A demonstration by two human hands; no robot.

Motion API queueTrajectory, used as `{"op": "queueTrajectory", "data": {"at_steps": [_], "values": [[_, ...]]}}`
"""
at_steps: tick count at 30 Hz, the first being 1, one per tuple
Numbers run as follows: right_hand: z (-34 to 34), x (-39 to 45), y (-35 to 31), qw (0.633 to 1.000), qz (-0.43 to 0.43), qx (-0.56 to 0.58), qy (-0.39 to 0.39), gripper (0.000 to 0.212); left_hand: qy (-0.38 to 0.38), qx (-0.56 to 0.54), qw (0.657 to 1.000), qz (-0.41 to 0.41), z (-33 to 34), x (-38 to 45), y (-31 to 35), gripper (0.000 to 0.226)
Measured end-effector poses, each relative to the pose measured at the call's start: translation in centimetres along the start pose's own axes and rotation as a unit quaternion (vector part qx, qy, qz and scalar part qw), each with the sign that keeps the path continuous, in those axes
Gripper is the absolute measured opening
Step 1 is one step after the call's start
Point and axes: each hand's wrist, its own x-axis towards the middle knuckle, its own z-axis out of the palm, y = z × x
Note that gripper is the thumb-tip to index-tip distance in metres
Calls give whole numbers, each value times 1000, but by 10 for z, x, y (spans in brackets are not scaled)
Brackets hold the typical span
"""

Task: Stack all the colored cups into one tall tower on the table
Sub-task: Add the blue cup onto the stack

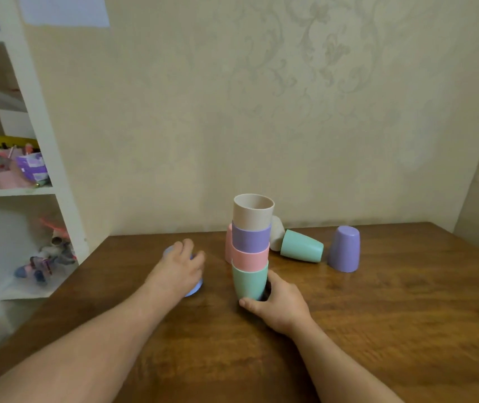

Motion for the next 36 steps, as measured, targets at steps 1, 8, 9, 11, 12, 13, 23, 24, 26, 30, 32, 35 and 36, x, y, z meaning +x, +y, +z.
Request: {"op": "queueTrajectory", "data": {"at_steps": [1,8,9,11,12,13,23,24,26,30,32,35,36], "values": [[0,0,1,1000,0,1,-3,86,15,-18,999,-44,-2,-5,-7,41],[-1,1,2,1000,-7,12,-21,88,197,-683,597,-372,-34,0,-91,70],[-1,2,2,1000,-8,11,-19,88,245,-739,495,-386,-51,1,-102,65],[-1,1,2,1000,-9,8,-19,88,291,-808,380,-344,-84,5,-117,59],[-1,1,1,1000,-10,8,-20,88,293,-832,361,-302,-101,7,-121,56],[-2,0,0,1000,-10,9,-22,88,289,-849,357,-262,-116,9,-122,51],[-3,-2,-1,1000,-2,9,-21,81,123,-845,490,-178,-134,43,-62,49],[-2,-2,0,1000,-1,10,-20,81,108,-859,470,-169,-129,42,-58,50],[-2,-2,1,1000,-3,12,-16,81,94,-878,441,-160,-122,42,-54,57],[-2,-2,0,1000,-4,6,-15,81,95,-892,416,-148,-113,42,-47,62],[-3,-2,-1,1000,-4,3,-18,80,117,-887,425,-139,-108,41,-43,65],[-3,-4,-2,1000,-8,1,-18,78,130,-886,429,-116,-92,35,-28,79],[-4,-4,-2,1000,-9,0,-19,76,126,-888,427,-109,-83,31,-17,81]]}}
